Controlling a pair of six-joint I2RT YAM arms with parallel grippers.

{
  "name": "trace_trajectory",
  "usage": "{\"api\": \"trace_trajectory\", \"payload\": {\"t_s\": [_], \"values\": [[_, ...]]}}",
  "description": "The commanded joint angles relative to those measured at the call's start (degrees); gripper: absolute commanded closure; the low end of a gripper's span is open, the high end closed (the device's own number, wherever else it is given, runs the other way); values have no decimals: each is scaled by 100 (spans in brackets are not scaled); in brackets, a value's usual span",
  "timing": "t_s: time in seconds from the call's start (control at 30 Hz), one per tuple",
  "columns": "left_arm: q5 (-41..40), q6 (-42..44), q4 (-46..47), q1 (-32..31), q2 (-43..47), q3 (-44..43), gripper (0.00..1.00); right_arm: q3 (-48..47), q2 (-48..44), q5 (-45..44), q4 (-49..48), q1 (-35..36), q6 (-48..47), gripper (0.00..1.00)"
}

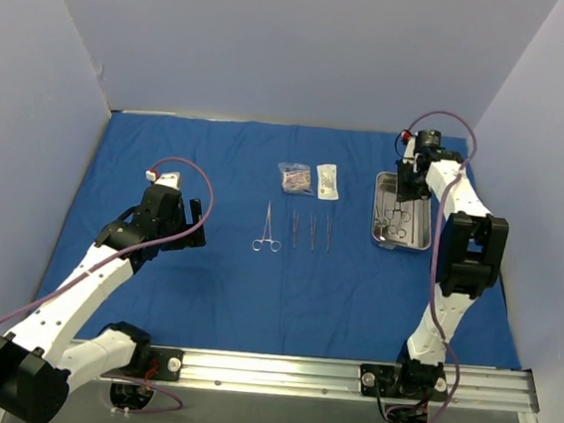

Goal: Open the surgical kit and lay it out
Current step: Pick up the medical item from the container, then place the medical item in the surgical kit.

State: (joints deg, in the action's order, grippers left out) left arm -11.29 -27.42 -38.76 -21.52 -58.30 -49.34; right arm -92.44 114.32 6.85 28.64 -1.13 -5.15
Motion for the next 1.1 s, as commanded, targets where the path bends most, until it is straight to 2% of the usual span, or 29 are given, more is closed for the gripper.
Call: {"api": "trace_trajectory", "payload": {"t_s": [0.0,0.1,0.3,0.37,0.57,0.8,1.07], "values": [[-5,-53,123,42,47,-269,6,-46,-568,-8,238,338,434,100],[-92,-88,97,42,21,-357,6,-98,-753,-96,194,805,1013,100],[-303,-141,-43,60,-23,-489,6,24,-719,-290,-497,2431,2508,100],[-426,-158,-131,78,-23,-550,6,25,-587,-499,-736,3070,2992,100],[-593,-290,-316,95,56,-621,6,-247,28,-850,-1062,4188,3897,100],[-638,-378,-404,104,153,-568,6,-678,687,-993,-1264,4761,4390,100],[-647,-378,-422,113,188,-524,6,-1170,1232,-1177,-1291,5017,4698,100]]}}
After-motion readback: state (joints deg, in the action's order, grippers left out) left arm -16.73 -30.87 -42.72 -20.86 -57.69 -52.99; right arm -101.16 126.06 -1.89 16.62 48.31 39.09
